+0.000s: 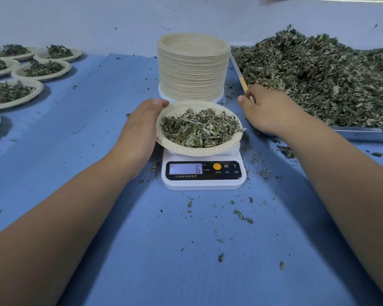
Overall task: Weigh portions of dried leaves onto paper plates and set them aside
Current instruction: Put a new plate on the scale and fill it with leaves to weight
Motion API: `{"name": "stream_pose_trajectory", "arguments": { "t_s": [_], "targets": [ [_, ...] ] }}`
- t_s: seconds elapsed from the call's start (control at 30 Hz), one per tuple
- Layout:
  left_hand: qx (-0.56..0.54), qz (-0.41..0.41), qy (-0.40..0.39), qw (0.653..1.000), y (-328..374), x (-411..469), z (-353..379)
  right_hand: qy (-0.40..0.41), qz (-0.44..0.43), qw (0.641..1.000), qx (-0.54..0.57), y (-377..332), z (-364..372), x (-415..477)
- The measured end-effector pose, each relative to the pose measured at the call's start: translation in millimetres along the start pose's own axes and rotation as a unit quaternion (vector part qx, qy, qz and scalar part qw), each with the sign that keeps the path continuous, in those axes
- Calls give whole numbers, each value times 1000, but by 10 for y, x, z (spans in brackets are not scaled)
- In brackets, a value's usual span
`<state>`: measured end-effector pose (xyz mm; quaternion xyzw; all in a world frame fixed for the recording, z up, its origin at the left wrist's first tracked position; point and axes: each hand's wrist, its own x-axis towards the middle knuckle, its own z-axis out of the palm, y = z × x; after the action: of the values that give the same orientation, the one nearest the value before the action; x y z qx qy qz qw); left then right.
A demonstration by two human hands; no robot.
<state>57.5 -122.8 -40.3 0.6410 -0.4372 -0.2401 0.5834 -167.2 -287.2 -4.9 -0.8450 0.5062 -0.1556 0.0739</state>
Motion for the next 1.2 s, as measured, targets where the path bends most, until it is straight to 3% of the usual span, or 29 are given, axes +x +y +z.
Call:
{"name": "stream_pose_trajectory", "arguments": {
  "t_s": [0.27,0.47,0.73,0.93,1.07,1.2],
  "targets": [
    [6,-3,2,1000,25,-17,1,-133,91,981,-104,-20,-93,-22],
    [5,-2,5,1000,9,-9,-2,-82,70,987,-117,93,-189,28],
    [14,4,0,1000,-9,4,3,-115,98,981,-125,203,-192,85],
    [14,-8,2,1000,-11,18,-11,-18,88,988,-129,279,-300,40],
    [21,1,0,1000,-1,5,-12,-71,116,981,-137,286,-317,27],
    [14,-8,1,1000,-2,7,-10,-62,104,985,-123,282,-309,40]
  ]
}}
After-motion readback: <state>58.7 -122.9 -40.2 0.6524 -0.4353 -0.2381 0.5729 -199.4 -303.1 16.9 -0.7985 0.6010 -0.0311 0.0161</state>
